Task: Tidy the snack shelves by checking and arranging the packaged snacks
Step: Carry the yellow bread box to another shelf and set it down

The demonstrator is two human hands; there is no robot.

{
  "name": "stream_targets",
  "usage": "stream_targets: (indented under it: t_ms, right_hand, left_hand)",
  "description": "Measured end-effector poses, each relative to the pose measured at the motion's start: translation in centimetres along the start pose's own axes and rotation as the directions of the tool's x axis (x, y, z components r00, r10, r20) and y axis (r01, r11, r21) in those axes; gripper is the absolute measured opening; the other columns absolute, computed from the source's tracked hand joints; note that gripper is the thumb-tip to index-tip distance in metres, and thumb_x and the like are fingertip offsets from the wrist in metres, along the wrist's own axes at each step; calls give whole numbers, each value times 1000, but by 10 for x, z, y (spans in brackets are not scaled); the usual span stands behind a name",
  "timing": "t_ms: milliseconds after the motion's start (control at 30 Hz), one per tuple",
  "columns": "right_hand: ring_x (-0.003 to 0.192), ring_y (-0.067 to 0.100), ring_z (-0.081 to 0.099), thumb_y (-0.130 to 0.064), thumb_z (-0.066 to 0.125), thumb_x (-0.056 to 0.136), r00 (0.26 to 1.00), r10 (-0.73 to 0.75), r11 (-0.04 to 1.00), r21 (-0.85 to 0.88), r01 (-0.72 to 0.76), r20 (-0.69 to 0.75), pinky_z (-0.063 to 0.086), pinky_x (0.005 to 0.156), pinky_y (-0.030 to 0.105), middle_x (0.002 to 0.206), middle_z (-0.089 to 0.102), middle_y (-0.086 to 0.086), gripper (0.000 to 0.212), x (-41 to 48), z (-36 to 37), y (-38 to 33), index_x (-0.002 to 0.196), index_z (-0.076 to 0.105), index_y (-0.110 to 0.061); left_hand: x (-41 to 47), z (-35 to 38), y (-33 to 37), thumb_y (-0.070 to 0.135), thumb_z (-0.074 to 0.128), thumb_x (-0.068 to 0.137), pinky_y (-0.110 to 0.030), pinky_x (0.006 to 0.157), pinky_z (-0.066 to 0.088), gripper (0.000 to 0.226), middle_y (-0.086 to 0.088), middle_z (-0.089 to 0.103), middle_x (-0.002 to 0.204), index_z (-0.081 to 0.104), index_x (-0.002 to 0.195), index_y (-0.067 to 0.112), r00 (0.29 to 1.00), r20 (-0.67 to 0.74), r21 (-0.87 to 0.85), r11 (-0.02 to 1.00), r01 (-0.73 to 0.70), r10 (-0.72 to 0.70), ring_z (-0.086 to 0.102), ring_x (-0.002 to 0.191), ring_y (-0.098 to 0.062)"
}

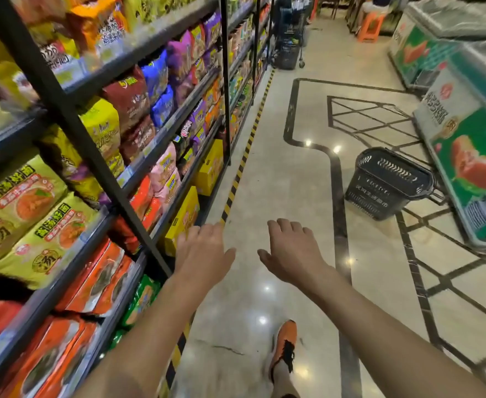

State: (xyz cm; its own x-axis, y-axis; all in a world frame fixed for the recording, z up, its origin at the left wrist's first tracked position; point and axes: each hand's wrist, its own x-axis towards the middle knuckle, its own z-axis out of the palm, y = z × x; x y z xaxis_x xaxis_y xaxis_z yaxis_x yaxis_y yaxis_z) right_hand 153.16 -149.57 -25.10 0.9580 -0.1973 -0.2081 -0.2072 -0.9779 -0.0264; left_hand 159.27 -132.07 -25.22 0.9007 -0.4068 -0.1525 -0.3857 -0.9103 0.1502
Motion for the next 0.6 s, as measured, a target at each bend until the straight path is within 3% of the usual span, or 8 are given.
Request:
stream_targets:
  t_ms: [200, 433, 600]
  right_hand:
    - [137, 37, 47, -54, 49, 103, 994, -106, 994, 20, 106, 22, 41, 111, 49, 153, 47, 12, 65, 127, -9, 40, 152, 38, -12]
    - [136, 38, 47, -53, 50, 103, 970, -235, 972, 22, 234, 62, 41, 110, 49, 152, 47, 14, 65, 264, -34, 60, 151, 38, -11]
    - [139, 38, 45, -53, 49, 103, 931, -344, 938, -6, 347, 121, 41, 112, 50, 156, 43, 15, 67, 344, -31, 44, 153, 36, -10]
  left_hand:
    - [112, -10, 18, 55, 56, 101, -45, 97, 49, 39, -1, 65, 121, 57, 123, 23, 989, 76, 18, 992, 128, -129, 58, 117, -26]
    - [225, -16, 17, 57, 52, 100, -50, 108, 44, 59, -3, 60, 142, 49, 148, 24, 960, 89, 5, 964, 265, -265, 53, 131, -29]
    - [278, -7, -3, 54, 56, 97, -50, 104, 45, 47, -2, 65, 133, 56, 134, 24, 930, 78, -25, 931, 363, -360, 56, 123, -30]
